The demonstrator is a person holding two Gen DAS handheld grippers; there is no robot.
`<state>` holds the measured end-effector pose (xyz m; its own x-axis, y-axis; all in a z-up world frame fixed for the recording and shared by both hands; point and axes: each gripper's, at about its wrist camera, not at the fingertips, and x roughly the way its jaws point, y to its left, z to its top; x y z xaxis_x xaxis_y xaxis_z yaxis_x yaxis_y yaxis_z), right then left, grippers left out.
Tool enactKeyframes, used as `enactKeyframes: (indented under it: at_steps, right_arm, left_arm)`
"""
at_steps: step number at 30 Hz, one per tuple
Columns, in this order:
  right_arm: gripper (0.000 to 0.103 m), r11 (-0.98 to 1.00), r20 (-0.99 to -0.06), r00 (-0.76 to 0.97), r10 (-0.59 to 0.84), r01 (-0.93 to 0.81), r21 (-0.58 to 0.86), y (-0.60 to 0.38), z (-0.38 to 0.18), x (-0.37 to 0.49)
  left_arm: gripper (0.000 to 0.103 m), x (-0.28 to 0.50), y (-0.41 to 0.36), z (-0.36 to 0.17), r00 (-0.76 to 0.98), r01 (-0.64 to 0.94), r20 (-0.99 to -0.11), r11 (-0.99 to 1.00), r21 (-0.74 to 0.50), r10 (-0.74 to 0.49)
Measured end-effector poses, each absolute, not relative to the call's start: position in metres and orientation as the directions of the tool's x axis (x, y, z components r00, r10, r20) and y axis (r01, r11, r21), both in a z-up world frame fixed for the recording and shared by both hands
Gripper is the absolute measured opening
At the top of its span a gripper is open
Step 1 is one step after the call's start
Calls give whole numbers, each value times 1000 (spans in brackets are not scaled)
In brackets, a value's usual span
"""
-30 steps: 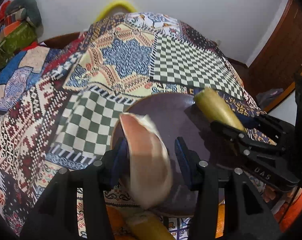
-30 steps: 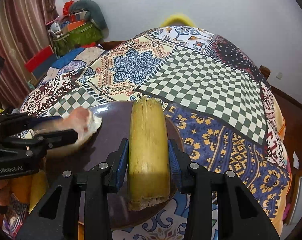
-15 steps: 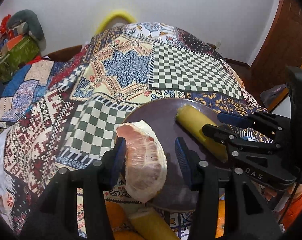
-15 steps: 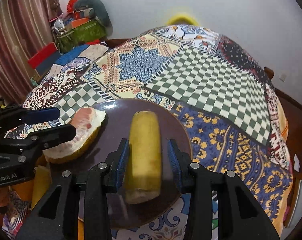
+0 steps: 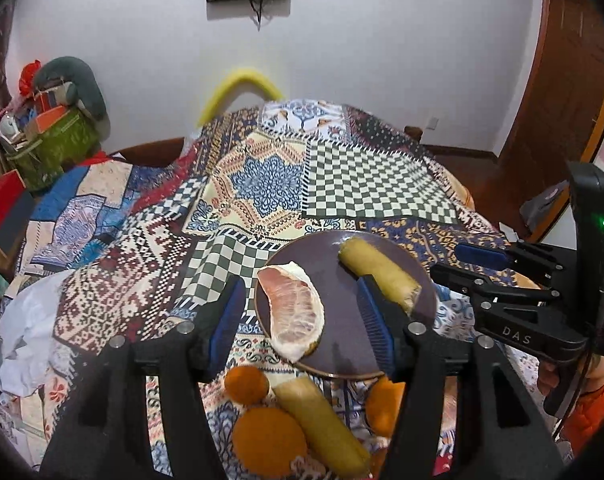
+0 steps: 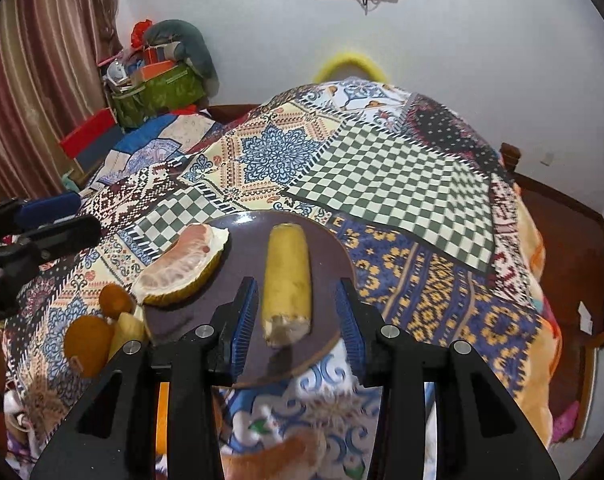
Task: Organize fruits
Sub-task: 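Lower both held fruits onto the dark plate and open both grippers, then lift both tools off the plate toward the remaining fruits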
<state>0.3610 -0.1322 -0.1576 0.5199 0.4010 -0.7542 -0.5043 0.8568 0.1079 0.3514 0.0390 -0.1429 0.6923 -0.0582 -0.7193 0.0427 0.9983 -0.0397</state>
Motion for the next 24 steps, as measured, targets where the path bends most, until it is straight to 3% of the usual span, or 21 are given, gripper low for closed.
enactKeyframes:
  at_steps: [17, 19, 21, 24]
  right_arm:
    - [50, 875, -715, 590, 376, -480, 64, -155, -132, 288]
    - [55, 878, -718, 593, 364, -475, 53, -156, -137, 281]
    - [68, 882, -724, 588, 361, -468, 59, -157, -145, 273]
    - [74, 888, -733, 582, 352, -456, 64, -157, -159, 264]
  left_arm:
    - [66, 266, 47, -122, 721, 5, -693, 1000, -13, -13]
    - [66, 260, 50, -127, 713, -2, -701, 1000, -25, -16]
    - [66, 256, 52, -134, 701, -8, -713, 999, -37, -21]
    - [66, 249, 55, -144, 696, -11, -718, 999, -44, -24]
